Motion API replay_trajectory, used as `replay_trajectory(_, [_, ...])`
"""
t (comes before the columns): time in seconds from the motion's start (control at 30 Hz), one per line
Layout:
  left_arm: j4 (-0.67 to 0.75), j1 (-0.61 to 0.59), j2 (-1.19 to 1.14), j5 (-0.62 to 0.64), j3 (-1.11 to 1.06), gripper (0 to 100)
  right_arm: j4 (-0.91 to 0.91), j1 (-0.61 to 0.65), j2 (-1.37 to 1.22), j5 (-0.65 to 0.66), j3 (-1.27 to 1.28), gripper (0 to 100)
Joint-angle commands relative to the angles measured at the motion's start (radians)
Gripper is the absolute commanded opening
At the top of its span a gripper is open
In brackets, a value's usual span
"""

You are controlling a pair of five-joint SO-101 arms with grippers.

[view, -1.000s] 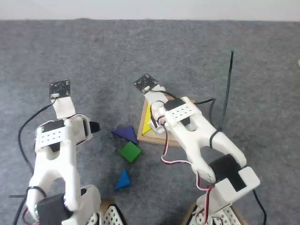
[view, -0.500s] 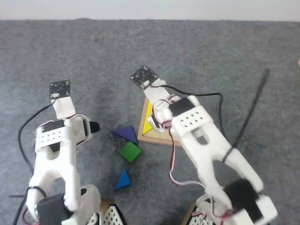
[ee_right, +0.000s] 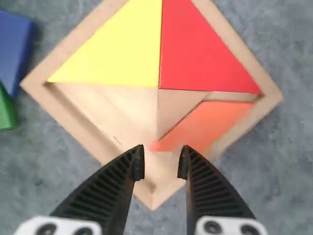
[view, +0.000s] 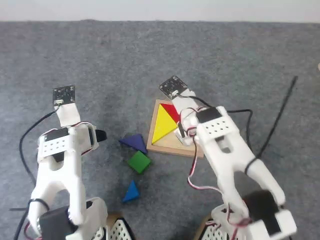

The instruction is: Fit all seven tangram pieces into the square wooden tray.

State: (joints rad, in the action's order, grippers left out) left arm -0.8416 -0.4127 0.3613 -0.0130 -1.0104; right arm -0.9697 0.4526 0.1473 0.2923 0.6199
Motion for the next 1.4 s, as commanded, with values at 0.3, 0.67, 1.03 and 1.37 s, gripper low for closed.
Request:
replay_trajectory(0.3, [0.017, 0.005, 0.038, -0.005, 0.004, 29, 0.093, -0.124, -0.265, 0.014, -0.187, 13.3])
replay_trajectory(0.67, [0.012, 0.003, 0.046, -0.005, 0.012, 29, 0.001, -0.124, -0.209, -0.035, -0.29, 13.3])
replay_trajectory(1.03, [-0.249, 0.005, 0.048, -0.241, 0.18, 29, -0.076, -0.208, 0.496, -0.029, 0.204, 13.3])
replay_trajectory(1.37, [-0.58, 0.175, 0.049, -0.255, 0.395, 29, -0.002, -0.435, 0.932, 0.101, 0.715, 13.3])
